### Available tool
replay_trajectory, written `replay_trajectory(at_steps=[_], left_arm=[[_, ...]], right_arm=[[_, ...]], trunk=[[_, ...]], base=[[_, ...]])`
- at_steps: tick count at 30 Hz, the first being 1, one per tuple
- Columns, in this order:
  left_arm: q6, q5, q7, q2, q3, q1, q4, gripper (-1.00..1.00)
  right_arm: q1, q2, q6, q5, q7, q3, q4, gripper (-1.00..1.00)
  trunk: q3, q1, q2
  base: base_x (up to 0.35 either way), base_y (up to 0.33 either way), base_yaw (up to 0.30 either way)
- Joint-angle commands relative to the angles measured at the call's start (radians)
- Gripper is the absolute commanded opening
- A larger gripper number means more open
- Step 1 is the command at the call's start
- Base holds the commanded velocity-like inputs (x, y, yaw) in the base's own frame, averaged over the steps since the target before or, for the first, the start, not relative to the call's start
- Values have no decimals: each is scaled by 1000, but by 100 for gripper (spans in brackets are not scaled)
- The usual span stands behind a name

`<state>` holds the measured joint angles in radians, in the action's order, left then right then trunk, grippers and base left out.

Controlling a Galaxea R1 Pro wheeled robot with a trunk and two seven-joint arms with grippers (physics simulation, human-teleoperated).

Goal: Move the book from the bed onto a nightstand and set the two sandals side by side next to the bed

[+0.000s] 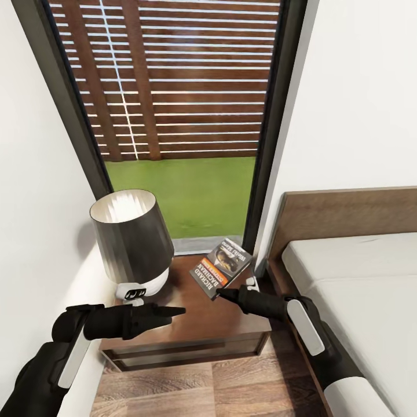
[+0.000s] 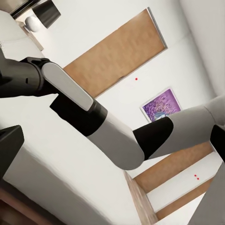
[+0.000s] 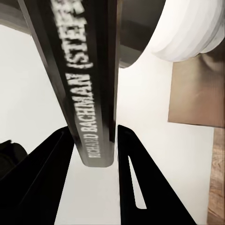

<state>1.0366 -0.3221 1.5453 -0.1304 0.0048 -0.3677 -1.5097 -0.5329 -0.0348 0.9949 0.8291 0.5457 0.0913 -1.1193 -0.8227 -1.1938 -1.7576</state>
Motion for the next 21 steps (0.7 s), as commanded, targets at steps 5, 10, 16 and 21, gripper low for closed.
replay_trajectory(at_steps=[5,10,16,21], left_arm=[[11,0,4,-1,0,0,-1,100],[11,0,3,-1,0,0,-1,100],[11,0,4,-1,0,0,-2,100],[11,0,4,-1,0,0,-4,100]], right_arm=[[-1,7,2,-4,-16,1,-2,-100],[-1,9,2,-4,-24,-1,-4,-100],[-1,8,4,-5,-27,-2,-6,-100],[-1,8,5,-6,-29,-3,-10,-100]], trunk=[[-1,0,0],[-1,0,0],[-1,0,0],[-1,0,0]], base=[[0,0,0],[0,0,0],[0,0,0],[0,0,0]])
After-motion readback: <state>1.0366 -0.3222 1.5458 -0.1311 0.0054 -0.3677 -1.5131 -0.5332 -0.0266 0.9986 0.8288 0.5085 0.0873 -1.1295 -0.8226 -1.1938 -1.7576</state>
